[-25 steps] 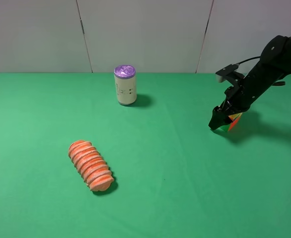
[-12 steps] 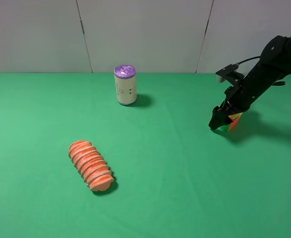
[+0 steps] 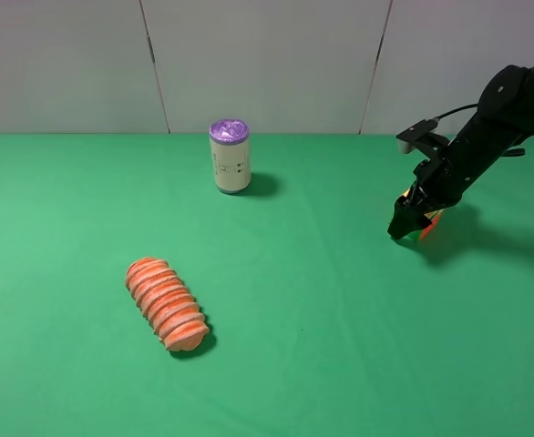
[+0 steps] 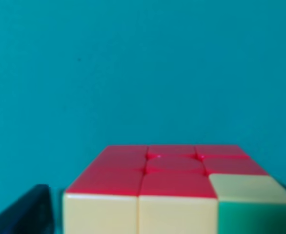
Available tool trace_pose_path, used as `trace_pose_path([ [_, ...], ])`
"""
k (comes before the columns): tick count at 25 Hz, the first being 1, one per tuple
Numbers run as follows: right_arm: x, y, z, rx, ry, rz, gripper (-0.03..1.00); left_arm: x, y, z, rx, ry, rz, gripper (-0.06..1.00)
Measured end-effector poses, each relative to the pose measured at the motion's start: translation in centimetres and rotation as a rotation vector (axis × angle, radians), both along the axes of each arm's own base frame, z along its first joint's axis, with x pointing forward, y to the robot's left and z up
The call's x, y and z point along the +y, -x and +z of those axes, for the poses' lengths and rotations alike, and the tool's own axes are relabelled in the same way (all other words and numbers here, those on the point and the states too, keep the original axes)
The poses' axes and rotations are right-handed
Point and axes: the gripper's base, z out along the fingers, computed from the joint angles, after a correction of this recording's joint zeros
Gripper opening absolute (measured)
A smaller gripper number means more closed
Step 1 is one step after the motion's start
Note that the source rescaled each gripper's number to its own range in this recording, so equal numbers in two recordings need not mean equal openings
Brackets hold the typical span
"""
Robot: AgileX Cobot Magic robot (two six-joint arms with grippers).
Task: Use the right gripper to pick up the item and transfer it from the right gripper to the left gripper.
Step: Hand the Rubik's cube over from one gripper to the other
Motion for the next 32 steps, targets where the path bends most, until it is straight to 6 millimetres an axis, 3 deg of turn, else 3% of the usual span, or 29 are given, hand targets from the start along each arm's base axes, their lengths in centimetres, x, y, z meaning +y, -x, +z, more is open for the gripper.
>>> trace_pose_path([
  [2,0.0,0.0,0.0,-0.002,0.003,0.002,0.00,0.0,0.0,0.0,0.000,0.000,0.000,0.91],
  [18,0.0,0.0,0.5,-0.013,0.001,-0.004,0.02,0.0,0.0,0.0,0.000,0.000,0.000,0.91],
  [32,0.4,1.5,8.0,-0.125,-0.091,-0.091,0.02,0.0,0.0,0.0,0.000,0.000,0.000,0.91],
])
